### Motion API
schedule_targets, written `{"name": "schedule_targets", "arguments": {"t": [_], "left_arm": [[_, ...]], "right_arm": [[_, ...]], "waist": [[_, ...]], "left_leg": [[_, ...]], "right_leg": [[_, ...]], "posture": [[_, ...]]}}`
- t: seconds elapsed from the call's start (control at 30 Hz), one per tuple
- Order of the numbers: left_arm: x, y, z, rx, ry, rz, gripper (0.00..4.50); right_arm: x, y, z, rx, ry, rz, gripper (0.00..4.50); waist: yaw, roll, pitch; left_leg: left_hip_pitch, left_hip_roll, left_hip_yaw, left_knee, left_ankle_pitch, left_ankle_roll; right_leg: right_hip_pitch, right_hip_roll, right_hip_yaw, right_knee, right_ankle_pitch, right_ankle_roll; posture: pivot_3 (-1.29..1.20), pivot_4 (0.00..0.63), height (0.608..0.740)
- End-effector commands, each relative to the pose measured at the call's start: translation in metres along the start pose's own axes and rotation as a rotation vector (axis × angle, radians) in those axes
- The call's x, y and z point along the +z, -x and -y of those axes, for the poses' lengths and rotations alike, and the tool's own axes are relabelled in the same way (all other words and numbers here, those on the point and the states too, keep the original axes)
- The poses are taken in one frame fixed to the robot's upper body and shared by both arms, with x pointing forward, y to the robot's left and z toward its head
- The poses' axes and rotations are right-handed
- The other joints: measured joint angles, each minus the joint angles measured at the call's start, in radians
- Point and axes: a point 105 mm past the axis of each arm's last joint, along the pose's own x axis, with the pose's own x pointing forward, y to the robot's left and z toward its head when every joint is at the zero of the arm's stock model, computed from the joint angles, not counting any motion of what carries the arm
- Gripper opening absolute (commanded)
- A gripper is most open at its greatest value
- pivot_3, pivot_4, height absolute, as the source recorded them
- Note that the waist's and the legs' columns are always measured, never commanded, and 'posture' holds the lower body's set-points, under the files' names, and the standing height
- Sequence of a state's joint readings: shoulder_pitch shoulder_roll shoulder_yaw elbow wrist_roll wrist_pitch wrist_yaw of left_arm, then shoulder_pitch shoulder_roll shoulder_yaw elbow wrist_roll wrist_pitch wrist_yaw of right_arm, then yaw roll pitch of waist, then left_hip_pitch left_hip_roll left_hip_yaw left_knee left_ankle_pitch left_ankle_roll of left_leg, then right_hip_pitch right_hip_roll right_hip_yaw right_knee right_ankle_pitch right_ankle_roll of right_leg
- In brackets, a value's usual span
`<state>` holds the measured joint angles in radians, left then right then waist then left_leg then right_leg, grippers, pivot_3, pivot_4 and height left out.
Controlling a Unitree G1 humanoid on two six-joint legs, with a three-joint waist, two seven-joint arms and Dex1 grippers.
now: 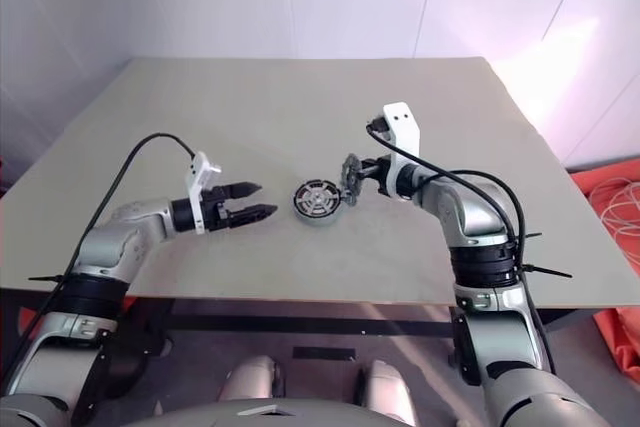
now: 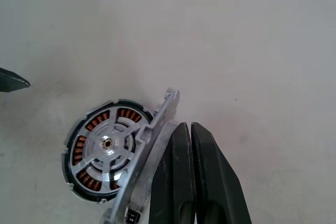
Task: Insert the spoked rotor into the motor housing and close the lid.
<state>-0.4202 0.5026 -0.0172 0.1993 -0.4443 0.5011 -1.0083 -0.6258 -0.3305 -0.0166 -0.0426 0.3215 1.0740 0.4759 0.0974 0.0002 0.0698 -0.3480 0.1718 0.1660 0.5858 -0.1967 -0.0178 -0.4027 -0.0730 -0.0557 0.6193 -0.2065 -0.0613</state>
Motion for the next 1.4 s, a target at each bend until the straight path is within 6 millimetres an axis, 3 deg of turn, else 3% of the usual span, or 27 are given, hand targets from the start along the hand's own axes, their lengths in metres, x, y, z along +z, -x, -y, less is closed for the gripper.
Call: {"name": "schedule_targets", "arguments": {"t": [0.03, 0.13, 0.33, 0.9, 1.07, 1.2, 1.3, 1.4], "left_arm": [[0.016, 0.008, -0.004, 0.030, -0.048, 0.045, 4.50], [0.017, 0.010, -0.004, 0.041, -0.050, 0.053, 4.50], [0.020, 0.012, -0.005, 0.055, -0.060, 0.059, 4.50], [0.023, 0.016, -0.005, 0.071, -0.067, 0.058, 4.50], [0.023, 0.014, -0.006, 0.069, -0.063, 0.060, 4.50], [0.021, 0.011, -0.006, 0.063, -0.059, 0.062, 4.50], [0.021, 0.010, -0.006, 0.060, -0.058, 0.062, 4.50], [0.021, 0.010, -0.006, 0.057, -0.058, 0.060, 4.50]], "right_arm": [[0.022, -0.007, -0.024, 0.066, 0.024, 0.060, 0.04], [0.020, -0.023, -0.045, 0.098, 0.010, 0.061, 0.04], [0.013, -0.038, -0.057, 0.096, 0.013, 0.041, 0.04], [0.008, -0.072, -0.041, 0.000, -0.089, 0.063, 0.04], [0.028, -0.059, -0.031, 0.019, -0.100, 0.189, 0.04], [0.048, -0.033, -0.014, 0.025, -0.104, 0.313, 0.04], [0.048, -0.012, 0.000, 0.017, -0.067, 0.325, 0.04], [0.034, 0.007, 0.012, 0.015, -0.025, 0.267, 0.04]], "waist": [[-0.002, 0.000, 0.000], [-0.005, 0.000, 0.000], [0.002, 0.000, 0.000], [-0.004, 0.000, 0.000], [-0.003, 0.000, 0.000], [-0.001, -0.001, 0.000], [0.002, -0.001, 0.000], [0.002, -0.001, 0.000]], "left_leg": [[0.000, 0.000, 0.000, 0.000, 0.000, 0.000], [0.001, 0.000, 0.000, 0.000, 0.000, 0.000], [0.000, -0.001, 0.000, 0.000, 0.000, -0.001], [0.000, 0.000, -0.001, -0.001, 0.000, -0.001], [0.000, -0.001, -0.001, -0.001, 0.000, -0.001], [0.000, -0.001, -0.001, -0.001, 0.000, -0.001], [-0.001, -0.001, -0.001, -0.001, 0.000, -0.001], [-0.001, -0.001, -0.001, -0.001, 0.000, 0.000]], "right_leg": [[0.000, 0.000, 0.000, 0.000, 0.000, 0.000], [0.000, 0.000, 0.000, 0.001, 0.000, 0.000], [0.000, 0.000, 0.000, 0.000, 0.000, 0.000], [0.000, 0.000, 0.000, 0.000, 0.000, 0.000], [0.000, 0.000, 0.000, 0.000, 0.000, 0.000], [0.000, 0.000, 0.000, 0.000, 0.000, 0.000], [0.000, 0.000, 0.000, 0.000, 0.000, 0.000], [0.000, 0.000, 0.000, 0.000, 0.000, 0.000]], "posture": [[0.00, 0.000, 0.740], [0.00, 0.000, 0.740], [0.00, 0.000, 0.740], [0.00, 0.000, 0.740], [0.00, 0.000, 0.740], [0.00, 0.000, 0.740], [0.00, 0.000, 0.740], [0.00, 0.000, 0.740]]}}
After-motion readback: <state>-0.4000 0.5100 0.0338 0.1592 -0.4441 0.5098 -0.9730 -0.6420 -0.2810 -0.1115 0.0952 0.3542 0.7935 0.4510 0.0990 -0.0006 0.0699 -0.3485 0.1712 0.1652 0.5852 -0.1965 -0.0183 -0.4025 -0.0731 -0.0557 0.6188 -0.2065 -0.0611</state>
